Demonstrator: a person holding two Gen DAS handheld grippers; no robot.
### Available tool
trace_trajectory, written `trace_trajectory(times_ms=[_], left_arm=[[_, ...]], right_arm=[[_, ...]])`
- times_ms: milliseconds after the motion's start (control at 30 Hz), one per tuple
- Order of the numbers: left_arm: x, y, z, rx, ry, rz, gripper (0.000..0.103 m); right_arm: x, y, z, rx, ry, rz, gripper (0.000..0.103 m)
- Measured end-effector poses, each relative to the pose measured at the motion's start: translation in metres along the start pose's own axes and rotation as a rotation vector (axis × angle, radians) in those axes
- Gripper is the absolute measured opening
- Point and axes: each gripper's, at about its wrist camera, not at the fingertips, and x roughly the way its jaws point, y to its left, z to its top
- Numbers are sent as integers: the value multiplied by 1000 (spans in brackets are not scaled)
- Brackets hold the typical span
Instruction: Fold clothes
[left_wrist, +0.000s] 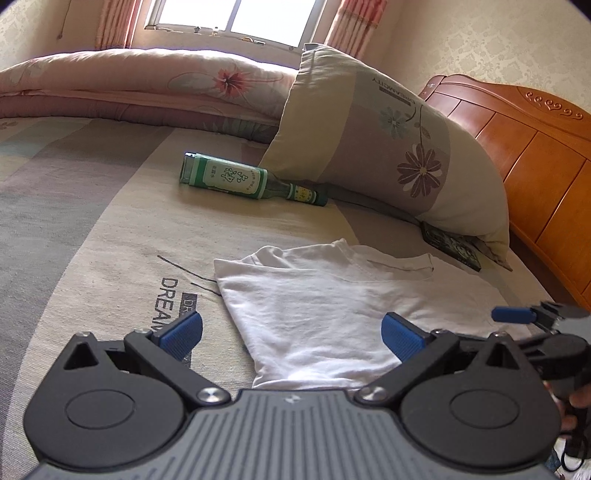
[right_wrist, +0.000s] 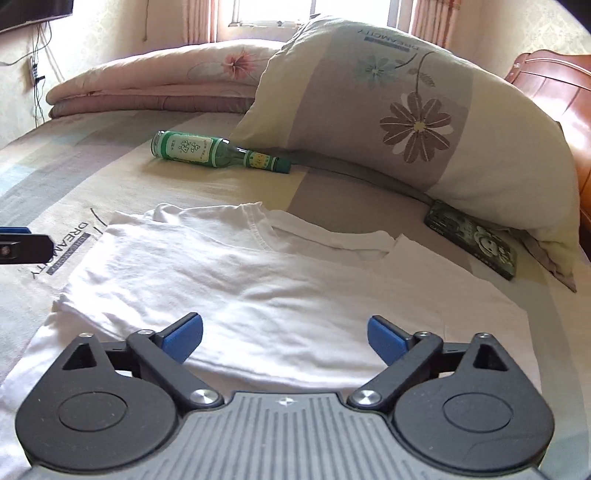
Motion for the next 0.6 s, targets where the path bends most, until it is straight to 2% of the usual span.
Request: trace_trajectory(times_ms=[200,333,433,500,600], left_arm=[[10,-17,-8,36,62,-8,102],[22,-38,4,79,118,-47,102],[54,-53,36,76,157,-122,102],[82,-60,56,48,200,-168,102],[137,-51,67,-70,299,-99,102]], right_arm=[[-31,3,-43,76,-42,-11,103],[-38,-7,-56,90,-31,65,103],[-42,-20,-62,105,-43,76,103],[-43,-32,-64,127,-35,50,103],[-46,-54,-67,188,-46,24,103]])
